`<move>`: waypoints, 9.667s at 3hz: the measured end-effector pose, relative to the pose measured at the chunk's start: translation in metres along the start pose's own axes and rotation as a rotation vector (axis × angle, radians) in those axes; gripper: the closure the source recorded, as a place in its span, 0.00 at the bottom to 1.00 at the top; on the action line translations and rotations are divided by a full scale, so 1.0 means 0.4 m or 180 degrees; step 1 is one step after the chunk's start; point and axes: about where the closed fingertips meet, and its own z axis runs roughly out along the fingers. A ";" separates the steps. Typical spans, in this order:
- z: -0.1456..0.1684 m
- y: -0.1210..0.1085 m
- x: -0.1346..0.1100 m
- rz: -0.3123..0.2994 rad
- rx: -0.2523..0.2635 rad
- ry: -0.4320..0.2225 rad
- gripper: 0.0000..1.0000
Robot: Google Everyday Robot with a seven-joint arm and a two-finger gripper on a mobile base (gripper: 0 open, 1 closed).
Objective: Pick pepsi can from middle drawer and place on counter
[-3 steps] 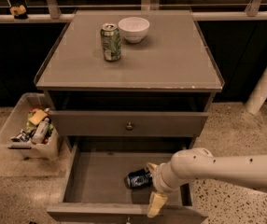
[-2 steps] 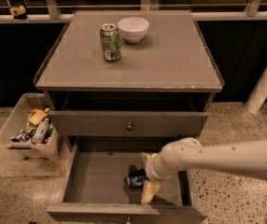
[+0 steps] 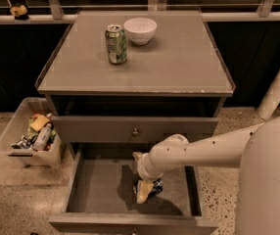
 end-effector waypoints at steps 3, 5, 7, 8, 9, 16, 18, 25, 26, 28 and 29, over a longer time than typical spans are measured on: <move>-0.009 0.011 0.080 -0.0114 -0.0030 -0.0005 0.00; 0.123 0.056 0.112 -0.0299 -0.0048 -0.0446 0.00; 0.209 0.137 0.124 -0.0317 -0.0230 -0.0544 0.00; 0.209 0.137 0.124 -0.0317 -0.0230 -0.0545 0.18; 0.209 0.137 0.124 -0.0317 -0.0230 -0.0545 0.42; -0.238 0.172 -0.046 -0.0691 0.0171 -0.0296 1.00; -0.316 0.128 -0.070 -0.0836 0.0356 -0.0163 1.00; -1.043 -0.252 -0.436 -0.2036 0.0940 0.0790 1.00; -1.095 -0.297 -0.500 -0.2195 0.0965 0.0879 1.00; -1.114 -0.320 -0.490 -0.2230 0.0991 0.0992 1.00; -1.106 -0.404 -0.402 -0.2228 0.0838 0.0948 1.00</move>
Offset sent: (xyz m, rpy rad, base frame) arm 0.0022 -0.0867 -0.0275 0.0151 0.0383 0.0164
